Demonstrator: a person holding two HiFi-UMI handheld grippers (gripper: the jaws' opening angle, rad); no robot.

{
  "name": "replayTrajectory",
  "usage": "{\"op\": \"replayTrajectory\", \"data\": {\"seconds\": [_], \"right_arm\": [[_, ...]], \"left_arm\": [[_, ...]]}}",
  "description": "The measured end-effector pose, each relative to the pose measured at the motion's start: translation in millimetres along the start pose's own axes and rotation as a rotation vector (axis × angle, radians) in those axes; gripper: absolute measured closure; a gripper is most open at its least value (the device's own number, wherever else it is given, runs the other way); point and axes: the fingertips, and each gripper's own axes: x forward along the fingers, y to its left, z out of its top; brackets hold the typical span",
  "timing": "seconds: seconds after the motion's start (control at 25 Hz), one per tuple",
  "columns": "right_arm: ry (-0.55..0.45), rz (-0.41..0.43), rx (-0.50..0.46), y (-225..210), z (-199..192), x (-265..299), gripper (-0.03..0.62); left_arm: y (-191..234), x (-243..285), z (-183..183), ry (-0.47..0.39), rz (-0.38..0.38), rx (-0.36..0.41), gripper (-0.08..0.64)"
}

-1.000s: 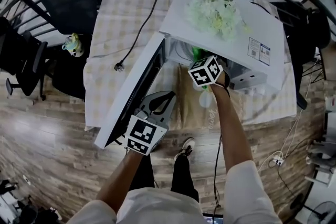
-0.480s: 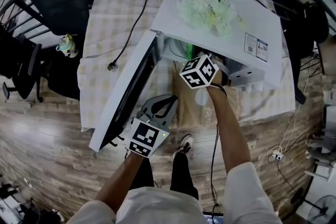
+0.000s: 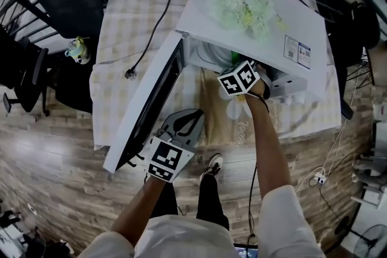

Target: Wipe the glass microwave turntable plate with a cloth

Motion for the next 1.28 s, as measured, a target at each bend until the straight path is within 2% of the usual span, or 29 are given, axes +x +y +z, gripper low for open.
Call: {"op": "replayTrajectory", "data": {"seconds": [0.12,0.28,0.36,0.52,0.56,0.6,0.68,0.76,0.84,0.96,1.04,1.16,1.28], "right_arm": [[0.013,0.058,0.115,11.7,1.2,-8.3,0.526],[0.005,0.129,0.167,32.4,17.3,-17.5,0.525],[-0.032,0.167,0.179,44.4,30.8,-20.5,0.525],[-0.170,0.354,0.247,76.2,68.7,-26.7,0.518],[-0.203,0.362,0.263,74.7,75.7,-29.3,0.518],[-0.229,0.330,0.266,66.2,79.9,-32.4,0.518],[-0.244,0.187,0.235,35.1,77.3,-36.8,0.518],[-0.197,0.038,0.171,3.7,61.1,-33.9,0.518],[-0.113,-0.052,0.089,-16.0,39.4,-24.1,0.518],[-0.005,-0.089,-0.027,-22.3,13.4,-5.9,0.517],[0.029,-0.085,-0.055,-16.7,1.6,5.4,0.517],[0.009,-0.111,-0.057,-14.6,1.7,14.5,0.525],[0.000,-0.095,-0.057,-16.6,5.4,26.3,0.549]], "left_arm": [[1.6,-4.0,-1.9,0.000,0.001,-0.006,0.535],[2.9,-7.0,-1.5,-0.003,-0.001,-0.009,0.535],[2.6,-8.1,-0.9,-0.004,-0.004,-0.007,0.535],[1.8,-9.2,-3.6,0.007,0.000,-0.002,0.535],[1.6,-9.5,-4.2,0.010,0.002,-0.002,0.535],[1.3,-9.8,-4.2,0.010,0.003,-0.004,0.535],[-0.5,-9.6,-3.1,0.006,-0.002,-0.008,0.535],[-4.1,-8.0,-1.4,0.003,-0.010,-0.002,0.535],[-7.9,-6.0,-0.3,0.001,-0.019,0.004,0.535],[-9.5,-4.0,-1.6,0.001,-0.023,0.003,0.535],[-7.8,-4.1,-4.8,0.005,-0.019,-0.004,0.535],[-5.3,-4.4,-10.3,0.016,-0.016,-0.011,0.535],[-4.2,-4.3,-14.8,0.024,-0.018,-0.014,0.535]]}}
